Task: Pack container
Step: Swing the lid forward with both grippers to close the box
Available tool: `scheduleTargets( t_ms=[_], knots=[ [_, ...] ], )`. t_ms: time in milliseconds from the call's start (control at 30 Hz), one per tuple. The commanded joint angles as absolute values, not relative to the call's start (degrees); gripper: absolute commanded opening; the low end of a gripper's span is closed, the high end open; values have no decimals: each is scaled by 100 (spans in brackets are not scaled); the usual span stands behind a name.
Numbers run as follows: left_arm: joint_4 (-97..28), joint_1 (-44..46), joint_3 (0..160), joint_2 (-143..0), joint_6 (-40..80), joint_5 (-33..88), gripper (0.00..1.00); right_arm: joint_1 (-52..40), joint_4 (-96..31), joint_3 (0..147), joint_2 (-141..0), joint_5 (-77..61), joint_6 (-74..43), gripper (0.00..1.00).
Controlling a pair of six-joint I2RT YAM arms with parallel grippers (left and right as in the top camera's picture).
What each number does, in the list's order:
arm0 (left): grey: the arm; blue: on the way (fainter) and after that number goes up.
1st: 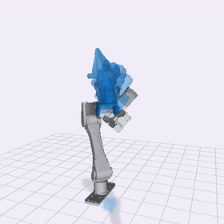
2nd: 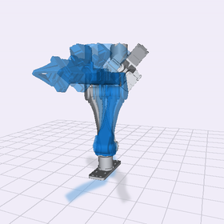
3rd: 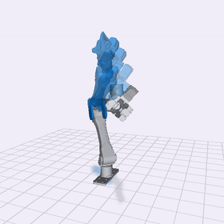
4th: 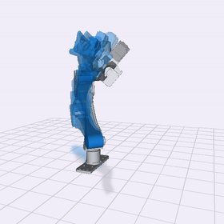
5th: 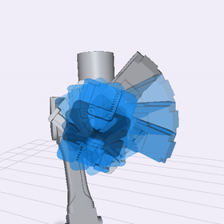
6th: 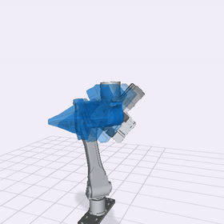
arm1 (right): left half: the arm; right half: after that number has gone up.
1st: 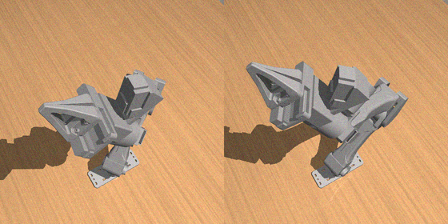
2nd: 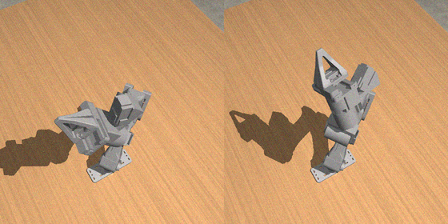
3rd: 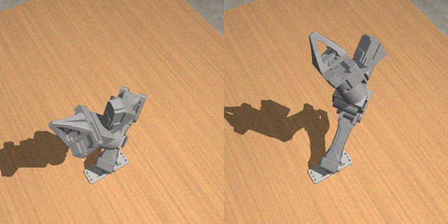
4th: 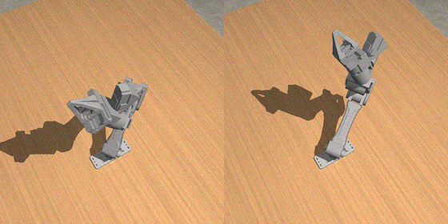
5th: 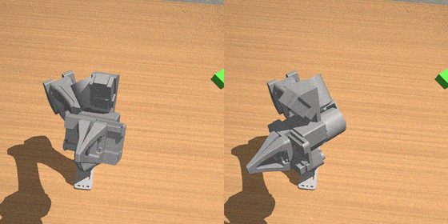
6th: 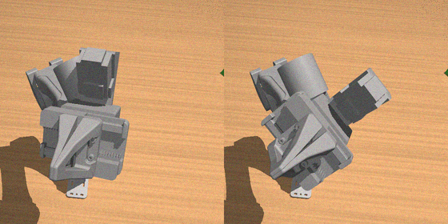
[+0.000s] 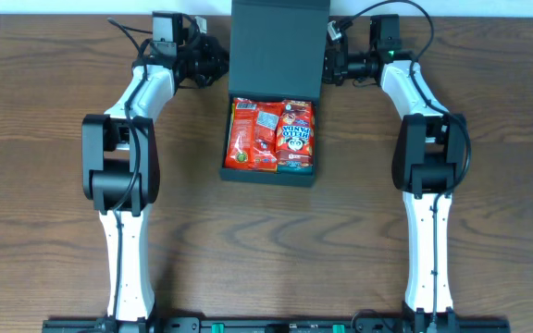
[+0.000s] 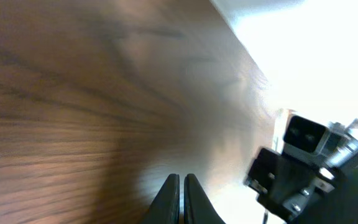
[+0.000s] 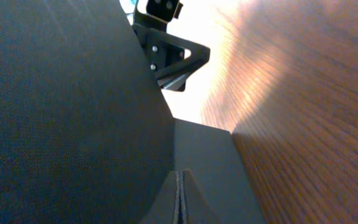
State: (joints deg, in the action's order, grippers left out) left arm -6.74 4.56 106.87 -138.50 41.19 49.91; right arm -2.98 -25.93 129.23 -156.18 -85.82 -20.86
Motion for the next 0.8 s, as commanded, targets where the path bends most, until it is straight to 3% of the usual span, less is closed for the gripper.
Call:
scheduleTargets(
  t_ms=[0,600,767],
  knots=[
    [-449,351,10774,-13939,3907,5745,6,-366,-2532,12954,-15603,-8941,-2121,2],
    [1643,279,10774,-13939,3586,8582,6,-366,-1857,12954,-15603,-8941,-2635,1],
    [2316,279,10774,-13937,4073,9063,6,-366,-1852,12954,-15603,-8938,-2635,2]
  ],
)
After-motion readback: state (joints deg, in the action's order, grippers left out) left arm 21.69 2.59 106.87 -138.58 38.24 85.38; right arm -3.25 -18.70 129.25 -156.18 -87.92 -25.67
